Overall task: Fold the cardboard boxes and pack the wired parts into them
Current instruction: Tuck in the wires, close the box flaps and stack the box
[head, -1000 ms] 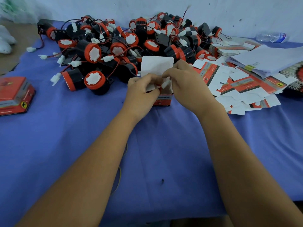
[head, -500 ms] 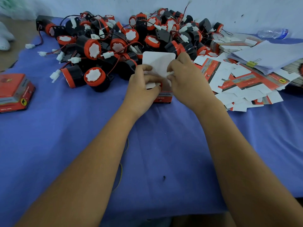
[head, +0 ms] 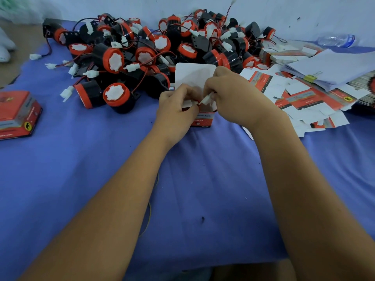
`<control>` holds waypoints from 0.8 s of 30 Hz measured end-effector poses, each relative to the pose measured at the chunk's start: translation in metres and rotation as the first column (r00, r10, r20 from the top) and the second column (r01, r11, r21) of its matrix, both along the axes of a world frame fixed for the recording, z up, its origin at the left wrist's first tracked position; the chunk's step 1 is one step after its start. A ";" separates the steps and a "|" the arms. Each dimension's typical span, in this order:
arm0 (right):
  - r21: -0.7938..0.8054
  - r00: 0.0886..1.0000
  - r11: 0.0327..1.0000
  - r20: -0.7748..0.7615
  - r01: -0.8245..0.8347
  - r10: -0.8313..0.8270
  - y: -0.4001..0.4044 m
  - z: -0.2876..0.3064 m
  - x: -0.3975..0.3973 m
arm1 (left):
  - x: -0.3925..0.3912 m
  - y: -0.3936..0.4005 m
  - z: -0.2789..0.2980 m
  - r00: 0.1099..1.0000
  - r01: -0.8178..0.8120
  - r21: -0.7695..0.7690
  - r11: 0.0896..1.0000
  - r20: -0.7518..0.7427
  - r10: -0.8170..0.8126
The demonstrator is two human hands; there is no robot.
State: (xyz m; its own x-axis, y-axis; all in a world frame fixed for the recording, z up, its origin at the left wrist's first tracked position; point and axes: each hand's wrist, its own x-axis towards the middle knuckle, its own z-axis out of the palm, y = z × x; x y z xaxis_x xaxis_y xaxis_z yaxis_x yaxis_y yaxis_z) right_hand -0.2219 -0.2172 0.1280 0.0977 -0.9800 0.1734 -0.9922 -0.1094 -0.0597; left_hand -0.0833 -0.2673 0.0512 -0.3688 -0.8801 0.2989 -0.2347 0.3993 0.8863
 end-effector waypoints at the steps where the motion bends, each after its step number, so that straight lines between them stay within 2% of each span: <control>1: 0.012 1.000 1.000 -0.001 -0.005 0.005 0.001 0.002 0.000 | 0.000 0.000 0.000 1.000 0.000 -0.003 1.000 0.015 0.000; 6: 0.054 0.993 0.998 -0.118 0.011 -0.005 0.000 0.006 0.005 | 0.000 0.000 0.000 0.999 0.032 0.002 0.999 0.027 -0.032; 10: 0.002 0.979 0.998 -0.194 0.068 -0.066 -0.005 0.000 0.013 | 0.000 0.000 -0.001 0.998 0.053 -0.014 0.999 0.016 -0.053; 11: -0.037 0.984 0.996 -0.156 0.082 -0.087 -0.005 -0.003 0.014 | 0.000 0.000 -0.001 0.999 0.052 -0.022 0.998 0.016 -0.052; 14: -0.142 0.987 0.979 0.088 0.147 -0.136 -0.004 -0.012 0.015 | 0.000 0.000 -0.002 0.998 0.057 -0.041 0.998 0.009 -0.057; 16: -0.138 0.973 0.981 0.207 0.133 -0.103 -0.002 -0.016 0.014 | -0.001 -0.002 -0.003 0.998 0.062 -0.070 0.996 0.035 -0.059; 21: -0.144 0.883 0.987 0.469 0.068 0.008 0.009 -0.023 0.007 | -0.003 -0.001 -0.001 0.999 0.006 -0.056 0.998 0.046 -0.003; 24: -0.198 0.821 0.975 0.570 0.097 0.034 0.015 -0.028 0.002 | -0.006 -0.001 -0.001 0.994 -0.023 -0.145 0.989 0.104 0.039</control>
State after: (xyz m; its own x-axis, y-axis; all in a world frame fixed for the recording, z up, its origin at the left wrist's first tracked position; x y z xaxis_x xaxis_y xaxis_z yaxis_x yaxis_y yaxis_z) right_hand -0.2201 -0.2020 0.0996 -0.1120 -0.9149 0.3880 -0.7917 -0.1538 -0.5913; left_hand -0.0895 -0.2682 0.0499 -0.3786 -0.8427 0.3828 -0.3390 0.5111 0.7899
